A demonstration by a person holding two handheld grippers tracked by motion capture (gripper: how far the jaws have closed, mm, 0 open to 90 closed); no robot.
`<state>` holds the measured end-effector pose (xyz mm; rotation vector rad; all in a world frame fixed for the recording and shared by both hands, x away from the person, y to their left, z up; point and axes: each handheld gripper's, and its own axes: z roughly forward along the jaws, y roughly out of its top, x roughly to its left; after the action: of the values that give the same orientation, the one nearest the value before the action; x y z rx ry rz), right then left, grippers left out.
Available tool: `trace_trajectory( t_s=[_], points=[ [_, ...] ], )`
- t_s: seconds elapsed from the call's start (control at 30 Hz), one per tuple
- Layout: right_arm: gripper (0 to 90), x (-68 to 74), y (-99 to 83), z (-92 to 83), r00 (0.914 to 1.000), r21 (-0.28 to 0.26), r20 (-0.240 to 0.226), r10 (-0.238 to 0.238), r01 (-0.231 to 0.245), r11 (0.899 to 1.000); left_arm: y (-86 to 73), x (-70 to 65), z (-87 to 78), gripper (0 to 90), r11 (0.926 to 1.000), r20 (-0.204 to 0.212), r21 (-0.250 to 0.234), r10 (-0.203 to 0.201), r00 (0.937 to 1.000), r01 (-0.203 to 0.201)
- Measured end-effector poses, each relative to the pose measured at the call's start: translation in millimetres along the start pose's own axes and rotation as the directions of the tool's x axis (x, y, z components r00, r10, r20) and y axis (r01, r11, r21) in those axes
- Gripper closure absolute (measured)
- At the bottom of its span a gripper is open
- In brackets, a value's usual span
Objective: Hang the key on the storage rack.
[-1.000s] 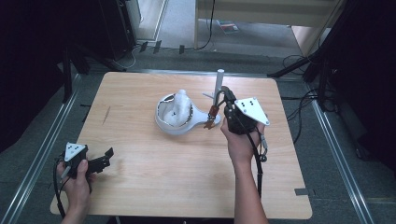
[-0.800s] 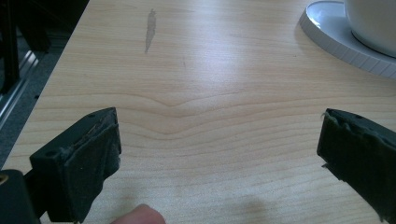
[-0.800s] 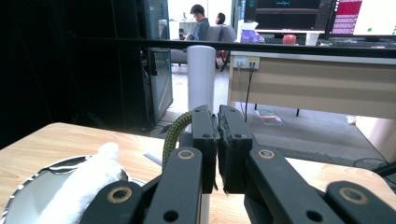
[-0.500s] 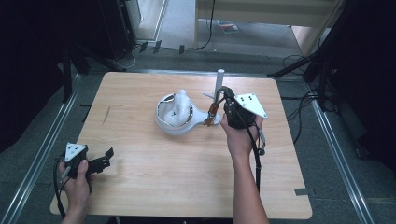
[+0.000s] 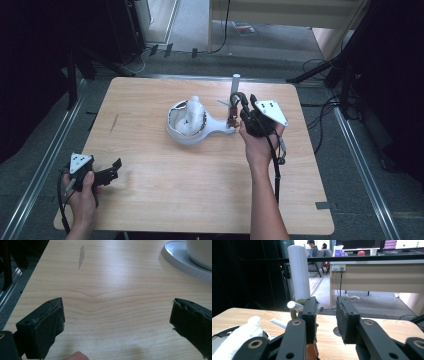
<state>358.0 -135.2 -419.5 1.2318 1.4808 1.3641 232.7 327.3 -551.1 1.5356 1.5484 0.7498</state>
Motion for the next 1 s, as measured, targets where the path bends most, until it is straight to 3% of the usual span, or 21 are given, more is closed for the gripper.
trace_trajectory(
  t_s=[0.23,0.27,0.33,0.37,0.43,0.5,0.7,1.0],
  points=[
    [55.7,-5.4,-6.9,-6.2,0.9999,0.016,0.003,0.011,-0.011,1.000,-0.1,-0.5,-0.2,0.4,1.0000,-0.002,-0.001,0.006,1.0000,-0.006],
    [48.7,-8.7,-8.9,-9.6,0.9999,0.021,0.006,0.014,-0.014,1.000,-0.1,-0.6,-0.1,0.4,1.0000,-0.001,-0.002,0.004,1.0000,-0.004],
    [45.7,-9.9,-9.4,-11.1,0.9998,0.025,0.010,0.018,-0.019,1.000,-0.2,-0.5,-0.1,0.5,1.0000,-0.001,-0.002,0.004,1.0000,-0.004],
    [29.5,-13.9,-10.4,-15.6,0.9992,0.044,0.008,0.039,-0.040,0.998,-0.1,-0.5,-0.1,0.5,1.0000,-0.001,-0.002,0.004,1.0000,-0.004],
    [12.9,-17.1,-11.0,-19.0,0.9977,0.084,0.017,0.065,-0.067,0.994,-0.1,-0.6,-0.2,0.4,1.0000,0.001,-0.001,0.003,1.0000,-0.003],
    [2.5,-20.2,-14.9,-23.8,0.9994,0.122,0.027,0.021,-0.024,0.992,-0.1,-0.7,-0.1,0.4,1.0000,0.001,0.000,0.004,1.0000,-0.004],
    [0.0,-32.5,-25.1,-40.4,0.9991,0.119,-0.004,0.043,-0.042,0.992,-0.1,-0.7,-0.2,0.5,1.0000,0.004,-0.001,0.004,1.0000,-0.004],
    [0.0,-45.4,-41.7,-60.2,0.9994,0.132,0.029,0.018,-0.022,0.991,-0.1,-0.7,0.0,0.5,1.0000,0.003,0.000,0.002,1.0000,-0.002]
  ],
)
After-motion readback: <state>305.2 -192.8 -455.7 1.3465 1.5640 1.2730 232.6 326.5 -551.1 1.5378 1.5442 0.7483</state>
